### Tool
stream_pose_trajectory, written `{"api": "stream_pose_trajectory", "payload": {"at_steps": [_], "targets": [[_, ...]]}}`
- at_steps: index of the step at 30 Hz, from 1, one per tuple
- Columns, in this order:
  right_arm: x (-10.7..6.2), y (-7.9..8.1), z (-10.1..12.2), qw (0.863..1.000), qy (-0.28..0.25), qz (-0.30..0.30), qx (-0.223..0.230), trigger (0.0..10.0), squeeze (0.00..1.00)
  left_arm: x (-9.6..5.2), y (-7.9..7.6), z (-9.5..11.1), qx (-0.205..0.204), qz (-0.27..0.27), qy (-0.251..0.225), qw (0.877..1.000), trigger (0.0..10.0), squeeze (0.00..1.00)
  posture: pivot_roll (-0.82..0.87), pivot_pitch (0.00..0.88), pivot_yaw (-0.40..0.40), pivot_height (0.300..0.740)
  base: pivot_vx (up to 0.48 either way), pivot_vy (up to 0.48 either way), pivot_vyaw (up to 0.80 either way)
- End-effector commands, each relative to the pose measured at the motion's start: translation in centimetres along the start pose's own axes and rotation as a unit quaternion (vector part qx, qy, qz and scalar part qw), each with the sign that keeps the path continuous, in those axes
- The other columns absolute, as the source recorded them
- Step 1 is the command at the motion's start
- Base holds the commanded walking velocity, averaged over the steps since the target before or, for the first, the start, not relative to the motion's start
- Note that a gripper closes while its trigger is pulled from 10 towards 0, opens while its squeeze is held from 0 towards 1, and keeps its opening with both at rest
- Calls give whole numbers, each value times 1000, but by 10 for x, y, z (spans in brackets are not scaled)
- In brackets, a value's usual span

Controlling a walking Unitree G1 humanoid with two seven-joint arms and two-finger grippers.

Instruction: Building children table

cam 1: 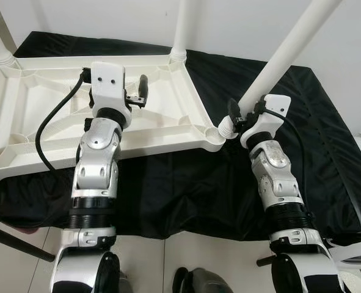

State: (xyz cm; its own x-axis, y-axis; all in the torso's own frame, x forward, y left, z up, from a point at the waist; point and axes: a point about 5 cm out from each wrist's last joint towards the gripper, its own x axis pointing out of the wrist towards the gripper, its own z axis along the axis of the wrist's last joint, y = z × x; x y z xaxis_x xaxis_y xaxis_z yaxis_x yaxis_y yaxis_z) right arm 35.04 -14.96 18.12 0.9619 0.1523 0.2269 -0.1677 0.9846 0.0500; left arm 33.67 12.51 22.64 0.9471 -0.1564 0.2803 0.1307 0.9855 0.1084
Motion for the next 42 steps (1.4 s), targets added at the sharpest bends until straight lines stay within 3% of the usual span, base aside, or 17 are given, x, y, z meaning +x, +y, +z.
{"api": "stream_pose_trajectory", "payload": {"at_steps": [1, 3, 7, 9, 17, 28, 42], "targets": [[1, 0, 4, 1000, -4, 3, -2, 10000, 0, -3, -6, 1, 12, -12, -11, 1000, 10000, 0, 51, 0, -115, 740, 0, 0, 0], [-3, -2, 2, 1000, -1, 0, -2, 10000, 0, -8, -6, -4, 31, 2, -10, 999, 10000, 0, 54, 0, -109, 740, 0, 0, 0], [-12, -9, 2, 999, -16, -24, -20, 10000, 0, -11, -4, 0, 18, 25, -18, 999, 10000, 0, 61, 0, -102, 740, 0, 0, 0], [-18, -8, 5, 998, -36, -32, -36, 10000, 0, -15, -4, -2, 23, 28, -18, 999, 10000, 0, 57, 0, -98, 740, 0, 0, 0], [-42, -2, 13, 995, -72, -63, -29, 10000, 0, -31, 2, -2, 12, 45, -33, 998, 10000, 0, 47, 0, -86, 740, 0, 0, 0], [-54, 1, 12, 994, -73, -75, -30, 10000, 0, -47, 2, -9, 16, 48, -22, 998, 10000, 0, 51, 0, -77, 740, 0, 0, 0], [-77, -2, -10, 992, -48, -107, -42, 10000, 0, -68, 1, -26, -6, 46, -13, 999, 10000, 0, 45, 11, -70, 740, 0, 0, 0]]}}
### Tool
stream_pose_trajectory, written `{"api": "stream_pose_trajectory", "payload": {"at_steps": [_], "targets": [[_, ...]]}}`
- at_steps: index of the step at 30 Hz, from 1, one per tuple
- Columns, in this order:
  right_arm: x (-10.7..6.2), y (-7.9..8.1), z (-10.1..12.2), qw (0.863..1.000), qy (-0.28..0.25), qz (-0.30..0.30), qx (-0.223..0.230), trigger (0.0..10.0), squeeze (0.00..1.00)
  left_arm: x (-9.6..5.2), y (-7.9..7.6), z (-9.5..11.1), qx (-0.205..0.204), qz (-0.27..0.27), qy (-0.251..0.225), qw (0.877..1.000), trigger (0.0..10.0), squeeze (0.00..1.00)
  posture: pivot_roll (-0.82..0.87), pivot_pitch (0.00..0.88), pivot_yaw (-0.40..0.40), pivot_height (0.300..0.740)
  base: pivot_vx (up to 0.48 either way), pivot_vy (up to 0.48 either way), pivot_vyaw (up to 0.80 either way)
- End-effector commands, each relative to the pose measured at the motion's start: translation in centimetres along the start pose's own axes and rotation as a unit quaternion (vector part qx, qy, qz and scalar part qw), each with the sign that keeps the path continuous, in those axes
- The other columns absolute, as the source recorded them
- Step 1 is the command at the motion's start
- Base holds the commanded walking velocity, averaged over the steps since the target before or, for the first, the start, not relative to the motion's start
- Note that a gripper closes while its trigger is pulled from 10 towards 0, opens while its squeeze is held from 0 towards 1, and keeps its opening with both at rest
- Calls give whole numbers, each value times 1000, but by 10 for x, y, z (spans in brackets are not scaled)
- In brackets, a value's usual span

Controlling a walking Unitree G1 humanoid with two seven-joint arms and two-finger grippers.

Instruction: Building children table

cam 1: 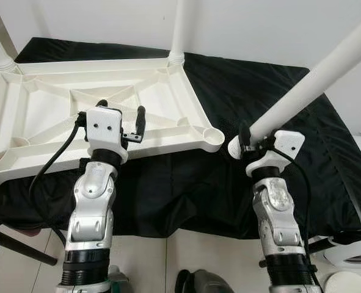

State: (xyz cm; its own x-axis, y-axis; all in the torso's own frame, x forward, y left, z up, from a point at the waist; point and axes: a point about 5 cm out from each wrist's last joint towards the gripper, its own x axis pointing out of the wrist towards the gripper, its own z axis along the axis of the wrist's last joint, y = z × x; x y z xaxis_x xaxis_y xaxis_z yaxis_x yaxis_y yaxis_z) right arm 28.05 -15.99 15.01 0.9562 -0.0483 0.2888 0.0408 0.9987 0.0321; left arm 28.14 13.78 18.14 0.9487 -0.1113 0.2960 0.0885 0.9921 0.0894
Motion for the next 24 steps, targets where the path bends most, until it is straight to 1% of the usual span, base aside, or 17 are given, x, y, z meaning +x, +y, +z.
{"api": "stream_pose_trajectory", "payload": {"at_steps": [1, 4, 9, 15, 17, 24], "targets": [[-1, -4, 2, 1000, -11, -11, -9, 10000, 0, -2, 2, 0, -4, 22, -6, 1000, 10000, 0, 45, 11, -70, 740, 0, 0, 0], [-4, -3, 1, 1000, -10, -6, -17, 10000, 0, -5, 4, -4, -1, 20, -1, 1000, 10000, 0, 44, 12, -68, 740, 0, 0, 0], [-8, -6, -4, 1000, -4, -2, -30, 10000, 0, -10, 7, -8, 4, 21, 3, 1000, 10000, 0, 39, 15, -67, 740, 0, 0, 0], [-9, -8, -7, 999, -1, -3, -32, 10000, 0, -14, 5, -14, -1, 20, 7, 1000, 10000, 0, 40, 15, -67, 740, 0, 0, 0], [-9, -8, -8, 999, 1, -4, -32, 10000, 0, -17, 5, -20, 4, 20, 16, 1000, 10000, 0, 40, 15, -67, 740, 0, 0, 0], [-11, -8, -12, 999, 7, -8, -33, 10000, 0, -21, 5, -25, 11, 17, 26, 999, 10000, 0, 43, 27, -60, 740, 0, 0, 0]]}}
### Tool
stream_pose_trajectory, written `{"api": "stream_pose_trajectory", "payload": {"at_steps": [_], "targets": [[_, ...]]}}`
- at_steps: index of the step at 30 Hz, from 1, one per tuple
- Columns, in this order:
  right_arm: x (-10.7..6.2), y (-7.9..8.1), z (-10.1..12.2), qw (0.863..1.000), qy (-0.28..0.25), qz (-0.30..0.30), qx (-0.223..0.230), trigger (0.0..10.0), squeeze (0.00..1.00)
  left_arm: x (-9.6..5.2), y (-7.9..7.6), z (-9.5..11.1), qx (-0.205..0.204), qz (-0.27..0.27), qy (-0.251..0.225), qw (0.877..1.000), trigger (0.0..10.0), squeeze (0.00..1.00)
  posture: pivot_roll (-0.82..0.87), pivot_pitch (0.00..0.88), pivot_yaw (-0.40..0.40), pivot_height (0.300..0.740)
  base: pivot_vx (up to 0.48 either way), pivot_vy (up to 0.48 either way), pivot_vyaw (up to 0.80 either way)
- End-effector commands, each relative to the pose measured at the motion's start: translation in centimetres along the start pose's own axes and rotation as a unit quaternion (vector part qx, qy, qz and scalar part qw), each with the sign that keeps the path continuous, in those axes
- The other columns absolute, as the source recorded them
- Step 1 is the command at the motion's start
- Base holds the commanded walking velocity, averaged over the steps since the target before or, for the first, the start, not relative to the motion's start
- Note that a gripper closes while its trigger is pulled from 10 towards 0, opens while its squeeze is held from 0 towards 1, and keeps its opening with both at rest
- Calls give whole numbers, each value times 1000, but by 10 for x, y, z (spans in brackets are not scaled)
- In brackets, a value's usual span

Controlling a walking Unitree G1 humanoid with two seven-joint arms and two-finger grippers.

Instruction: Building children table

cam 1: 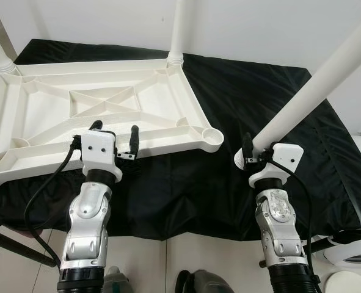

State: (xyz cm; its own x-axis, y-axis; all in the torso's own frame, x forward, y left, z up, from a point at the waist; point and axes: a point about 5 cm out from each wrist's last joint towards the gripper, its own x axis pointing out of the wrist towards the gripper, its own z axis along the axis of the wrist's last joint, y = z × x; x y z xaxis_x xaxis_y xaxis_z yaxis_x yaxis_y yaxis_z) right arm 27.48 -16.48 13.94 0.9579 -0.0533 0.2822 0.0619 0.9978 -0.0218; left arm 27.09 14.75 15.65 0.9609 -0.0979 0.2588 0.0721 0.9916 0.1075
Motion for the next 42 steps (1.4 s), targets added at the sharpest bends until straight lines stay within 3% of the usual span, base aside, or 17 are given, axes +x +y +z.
{"api": "stream_pose_trajectory", "payload": {"at_steps": [1, 17, 26, 42], "targets": [[-3, -3, -5, 1000, 5, -6, -4, 10000, 0, -2, -1, -5, 0, 10, 7, 1000, 10000, 0, 43, 27, -60, 740, 0, 0, 0], [-9, 2, -18, 1000, 24, 14, -7, 10000, 0, -8, -4, -9, 4, 8, 9, 1000, 10000, 0, 52, 35, -67, 740, 0, 0, 0], [-8, 5, -18, 999, 19, 36, -14, 10000, 0, -13, 0, -17, 37, -16, 15, 999, 10000, 0, 48, 52, -71, 740, 0, 0, 0], [-2, -3, -25, 999, 19, 38, -33, 10000, 0, -17, -14, -28, 20, -45, 38, 998, 10000, 0, 52, 39, -63, 740, 0, 0, 0]]}}
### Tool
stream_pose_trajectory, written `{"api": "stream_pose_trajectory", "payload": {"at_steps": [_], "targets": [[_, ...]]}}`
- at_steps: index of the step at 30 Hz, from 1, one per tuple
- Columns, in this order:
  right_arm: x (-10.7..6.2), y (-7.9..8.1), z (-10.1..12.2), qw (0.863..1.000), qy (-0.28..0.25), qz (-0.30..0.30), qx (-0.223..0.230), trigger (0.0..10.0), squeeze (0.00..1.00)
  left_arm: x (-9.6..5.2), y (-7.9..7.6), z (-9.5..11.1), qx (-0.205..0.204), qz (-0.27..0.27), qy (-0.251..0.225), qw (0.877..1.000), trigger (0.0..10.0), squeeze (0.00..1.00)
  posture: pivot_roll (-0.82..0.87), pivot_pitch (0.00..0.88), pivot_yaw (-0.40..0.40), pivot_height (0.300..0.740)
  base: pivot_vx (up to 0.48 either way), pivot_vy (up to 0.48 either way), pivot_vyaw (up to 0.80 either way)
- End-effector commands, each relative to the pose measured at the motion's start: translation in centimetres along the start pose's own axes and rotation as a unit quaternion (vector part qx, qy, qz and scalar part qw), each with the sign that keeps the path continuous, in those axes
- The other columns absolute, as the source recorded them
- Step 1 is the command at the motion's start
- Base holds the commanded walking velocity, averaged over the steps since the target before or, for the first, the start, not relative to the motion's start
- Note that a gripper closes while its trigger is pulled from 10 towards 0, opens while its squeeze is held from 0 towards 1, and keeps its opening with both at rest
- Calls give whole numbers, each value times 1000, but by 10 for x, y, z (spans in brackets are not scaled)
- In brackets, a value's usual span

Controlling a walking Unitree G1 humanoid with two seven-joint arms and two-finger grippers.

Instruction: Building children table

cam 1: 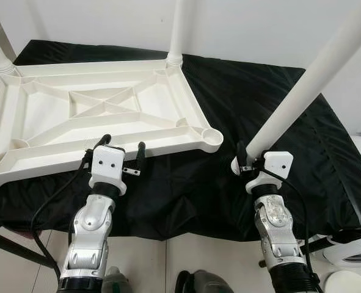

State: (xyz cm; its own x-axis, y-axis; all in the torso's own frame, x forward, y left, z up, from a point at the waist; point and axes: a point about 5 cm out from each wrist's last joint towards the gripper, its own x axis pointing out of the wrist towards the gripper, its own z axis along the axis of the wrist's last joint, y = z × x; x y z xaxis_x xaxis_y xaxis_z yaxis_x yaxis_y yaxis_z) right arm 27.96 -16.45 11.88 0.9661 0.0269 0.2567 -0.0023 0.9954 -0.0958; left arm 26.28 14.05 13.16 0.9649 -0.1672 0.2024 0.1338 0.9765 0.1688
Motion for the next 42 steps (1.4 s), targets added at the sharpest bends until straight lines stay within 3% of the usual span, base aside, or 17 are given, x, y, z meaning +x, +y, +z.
{"api": "stream_pose_trajectory", "payload": {"at_steps": [1, 14, 23, 42], "targets": [[-1, -4, -4, 1000, 8, -3, -6, 10000, 0, -3, -4, -7, -3, -7, 14, 1000, 10000, 0, 52, 39, -63, 740, 0, 0, 0], [0, -3, -6, 1000, 5, -6, 0, 10000, 0, -1, 0, -9, -9, 1, 21, 1000, 10000, 0, 60, 41, -63, 740, 0, 0, 0], [5, 1, -1, 998, 2, -7, 61, 10000, 0, 5, 8, -6, -12, 14, 18, 1000, 10000, 0, 66, 44, -70, 740, 0, 0, 0], [7, 2, 1, 996, 8, -7, 87, 10000, 0, 11, 5, 0, -31, 14, 11, 999, 10000, 0, 65, 39, -82, 740, 0, 0, 0]]}}
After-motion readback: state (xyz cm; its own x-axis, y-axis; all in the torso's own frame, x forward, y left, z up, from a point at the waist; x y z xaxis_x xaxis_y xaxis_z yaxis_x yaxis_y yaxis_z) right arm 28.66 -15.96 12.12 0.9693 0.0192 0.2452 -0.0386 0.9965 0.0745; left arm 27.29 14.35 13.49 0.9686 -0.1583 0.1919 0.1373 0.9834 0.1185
